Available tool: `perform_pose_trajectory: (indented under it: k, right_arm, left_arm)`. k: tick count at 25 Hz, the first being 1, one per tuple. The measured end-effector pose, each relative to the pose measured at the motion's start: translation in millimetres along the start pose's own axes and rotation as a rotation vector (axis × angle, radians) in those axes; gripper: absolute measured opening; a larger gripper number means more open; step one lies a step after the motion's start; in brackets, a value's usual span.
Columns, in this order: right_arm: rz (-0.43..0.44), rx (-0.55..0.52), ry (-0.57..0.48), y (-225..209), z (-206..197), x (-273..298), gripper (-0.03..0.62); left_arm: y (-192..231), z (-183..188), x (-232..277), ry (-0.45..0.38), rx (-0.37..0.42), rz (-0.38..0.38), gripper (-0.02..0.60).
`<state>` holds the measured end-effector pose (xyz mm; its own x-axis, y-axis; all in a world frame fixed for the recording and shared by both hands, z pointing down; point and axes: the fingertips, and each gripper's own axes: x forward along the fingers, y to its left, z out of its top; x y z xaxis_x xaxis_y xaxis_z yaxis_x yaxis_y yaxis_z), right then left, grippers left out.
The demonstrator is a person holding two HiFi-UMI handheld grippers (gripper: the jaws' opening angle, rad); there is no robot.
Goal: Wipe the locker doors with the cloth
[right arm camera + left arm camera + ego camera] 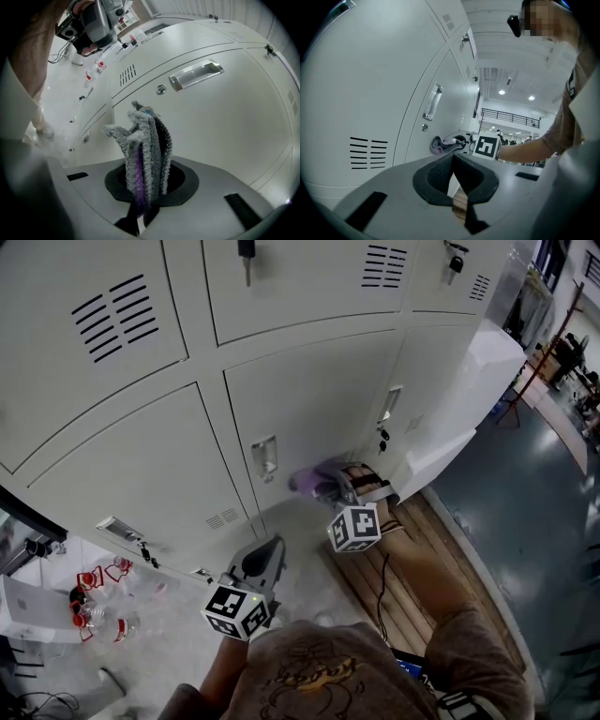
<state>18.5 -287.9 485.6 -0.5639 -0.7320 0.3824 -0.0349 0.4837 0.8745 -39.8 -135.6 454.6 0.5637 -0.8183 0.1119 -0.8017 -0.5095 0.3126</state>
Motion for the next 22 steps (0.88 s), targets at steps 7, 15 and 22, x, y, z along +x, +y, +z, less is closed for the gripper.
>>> perform_pose_trajectory:
  k: [7,15,22]
  right_arm:
    - [0.06,0.013,0.032,26,-8,10,0.052]
    - [0.13,0.013,0.084,59,-22,24,0.053]
    - [0.148,0.038,0.108,71,-26,20,0.054]
  left_arm:
    - [1,-3,-2,0.006,-0.004,0.003,0.003]
    - [4,-6,-6,0.015,-0.011,0.012,0.003]
    - [6,-8,-9,0.025,-0.011,0.01,0.003]
